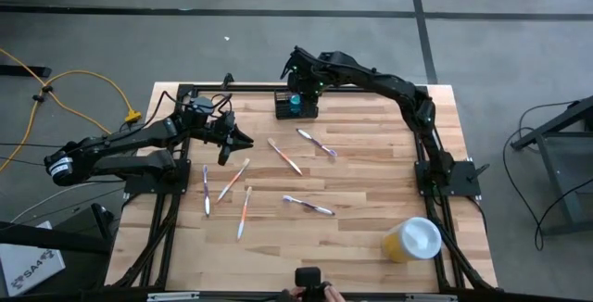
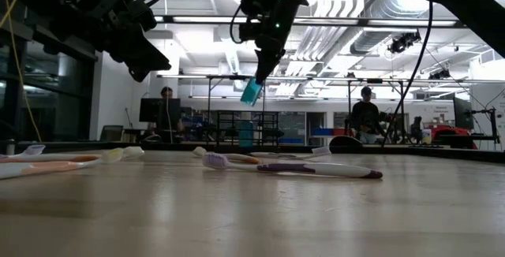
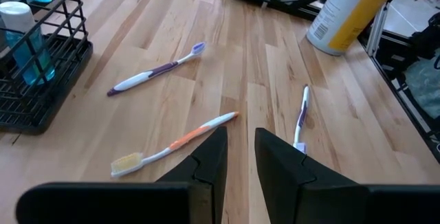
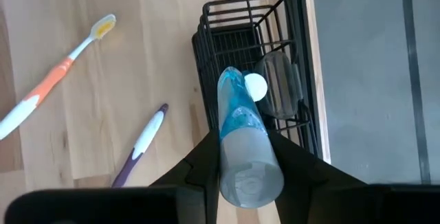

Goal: Pick & Place toothbrushing station
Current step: Put the blue mouthwash into the wire organizer

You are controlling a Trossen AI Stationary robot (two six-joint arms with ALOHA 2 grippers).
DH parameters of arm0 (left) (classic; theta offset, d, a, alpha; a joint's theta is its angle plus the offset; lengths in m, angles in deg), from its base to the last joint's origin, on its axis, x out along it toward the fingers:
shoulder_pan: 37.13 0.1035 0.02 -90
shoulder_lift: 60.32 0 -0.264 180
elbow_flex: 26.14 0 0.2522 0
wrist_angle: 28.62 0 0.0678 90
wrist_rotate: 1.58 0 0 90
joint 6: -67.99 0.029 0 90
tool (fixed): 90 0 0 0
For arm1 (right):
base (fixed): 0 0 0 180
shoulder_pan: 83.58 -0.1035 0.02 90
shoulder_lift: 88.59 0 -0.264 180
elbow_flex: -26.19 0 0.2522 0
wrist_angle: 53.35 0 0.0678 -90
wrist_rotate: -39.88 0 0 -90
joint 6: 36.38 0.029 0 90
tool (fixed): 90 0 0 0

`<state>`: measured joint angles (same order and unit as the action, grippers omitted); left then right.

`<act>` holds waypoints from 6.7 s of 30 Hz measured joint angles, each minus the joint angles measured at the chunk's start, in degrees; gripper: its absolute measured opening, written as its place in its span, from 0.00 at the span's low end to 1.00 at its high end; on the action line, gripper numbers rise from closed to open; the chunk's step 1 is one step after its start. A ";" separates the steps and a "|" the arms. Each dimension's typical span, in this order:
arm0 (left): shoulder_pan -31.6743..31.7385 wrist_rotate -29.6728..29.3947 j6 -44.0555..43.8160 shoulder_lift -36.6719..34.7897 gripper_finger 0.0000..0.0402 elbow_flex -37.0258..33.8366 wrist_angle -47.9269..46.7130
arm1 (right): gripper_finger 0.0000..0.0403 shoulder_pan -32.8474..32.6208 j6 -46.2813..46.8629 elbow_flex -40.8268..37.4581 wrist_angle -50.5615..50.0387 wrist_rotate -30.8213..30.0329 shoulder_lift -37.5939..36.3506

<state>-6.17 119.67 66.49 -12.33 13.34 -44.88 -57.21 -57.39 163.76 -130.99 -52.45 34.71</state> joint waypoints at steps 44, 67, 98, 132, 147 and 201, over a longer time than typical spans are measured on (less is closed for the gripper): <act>0.00 0.00 -0.01 0.00 0.18 0.00 -0.01 | 0.22 2.32 -4.96 0.00 -0.20 1.20 2.73; -0.02 0.00 0.00 0.02 0.18 0.00 0.00 | 0.22 3.15 -6.77 0.00 1.22 2.82 6.84; 0.00 0.00 -0.01 0.01 0.18 0.00 0.00 | 0.23 4.44 -9.24 0.09 1.29 4.41 8.17; -0.02 0.00 -0.02 0.02 0.18 0.00 0.00 | 0.26 4.90 -10.27 0.00 2.47 7.19 8.28; -0.02 0.00 0.00 0.02 0.18 0.00 0.00 | 0.26 4.92 -10.28 -0.02 3.08 8.09 8.33; -0.01 0.00 0.00 0.02 0.18 0.00 -0.01 | 0.28 4.77 -9.47 -0.11 4.04 5.12 8.28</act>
<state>-6.18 119.67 66.49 -12.31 13.34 -44.89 -52.44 -66.86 163.65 -126.94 -47.33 42.99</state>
